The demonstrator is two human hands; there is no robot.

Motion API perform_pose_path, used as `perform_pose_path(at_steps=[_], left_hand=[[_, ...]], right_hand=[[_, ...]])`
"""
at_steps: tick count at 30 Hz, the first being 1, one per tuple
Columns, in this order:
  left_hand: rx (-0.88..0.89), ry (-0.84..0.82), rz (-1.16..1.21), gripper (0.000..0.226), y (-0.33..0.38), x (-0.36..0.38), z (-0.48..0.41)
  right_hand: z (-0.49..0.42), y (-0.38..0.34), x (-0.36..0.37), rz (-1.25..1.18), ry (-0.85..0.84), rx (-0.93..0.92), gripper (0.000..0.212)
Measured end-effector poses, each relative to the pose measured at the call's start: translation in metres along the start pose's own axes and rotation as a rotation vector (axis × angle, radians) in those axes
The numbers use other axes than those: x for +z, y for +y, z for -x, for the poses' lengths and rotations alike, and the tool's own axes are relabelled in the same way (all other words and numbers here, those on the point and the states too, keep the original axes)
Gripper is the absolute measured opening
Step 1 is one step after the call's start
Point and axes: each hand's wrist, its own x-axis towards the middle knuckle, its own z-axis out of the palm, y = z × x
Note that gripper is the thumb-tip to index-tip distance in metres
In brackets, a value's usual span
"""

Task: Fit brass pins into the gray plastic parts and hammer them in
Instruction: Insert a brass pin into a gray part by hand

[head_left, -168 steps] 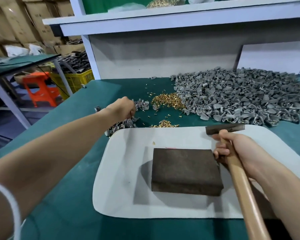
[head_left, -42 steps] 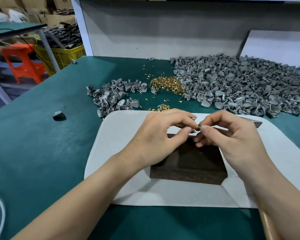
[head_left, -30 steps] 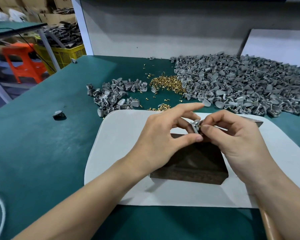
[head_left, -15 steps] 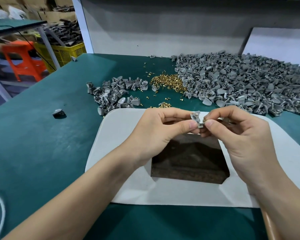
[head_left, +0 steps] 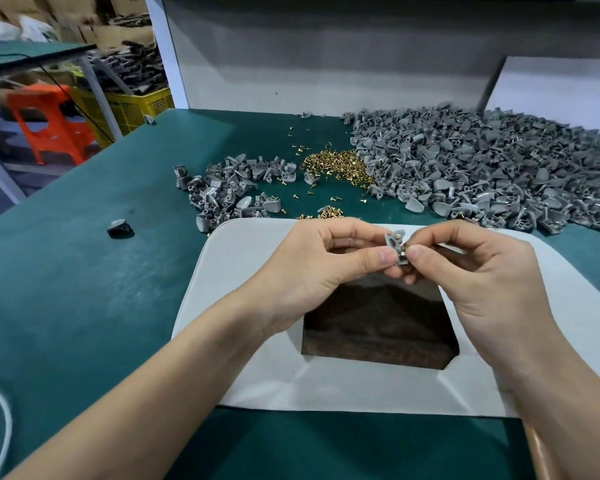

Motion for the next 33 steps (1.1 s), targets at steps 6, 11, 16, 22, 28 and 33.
perform_pose_path(at_steps=[6,11,16,22,28,33], left_hand=[[0.013,-0.008,-0.025,0.017,0.0004,0.0008,0.0001],[0.022,-0.018,-0.038,0.017,0.0003,0.0002,-0.0006],[0.024,-0.024,-0.041,0.012,-0.0006,0.0004,-0.0005],[0.042,-0.001,-0.081,0.011,-0.0010,0.0017,0.0003],[0.051,0.021,-0.072,0.010,-0.0014,0.0038,0.0015],[0.047,0.018,-0.071,0.011,-0.0009,0.0036,0.0013]], right_hand=[[0.0010,0.0005,-0.0013,0.052,-0.012,-0.009,0.009],[0.0008,0.0008,-0.0038,0.096,-0.030,-0.016,0.012],[-0.0003,0.0023,-0.0044,0.135,-0.036,-0.015,0.022],[-0.0003,0.0045,-0.0054,0.186,-0.060,-0.032,0.031],[-0.0009,0.0061,-0.0056,0.157,-0.065,-0.047,0.031],[-0.0013,0.0083,-0.0047,0.145,-0.050,-0.051,0.028]])
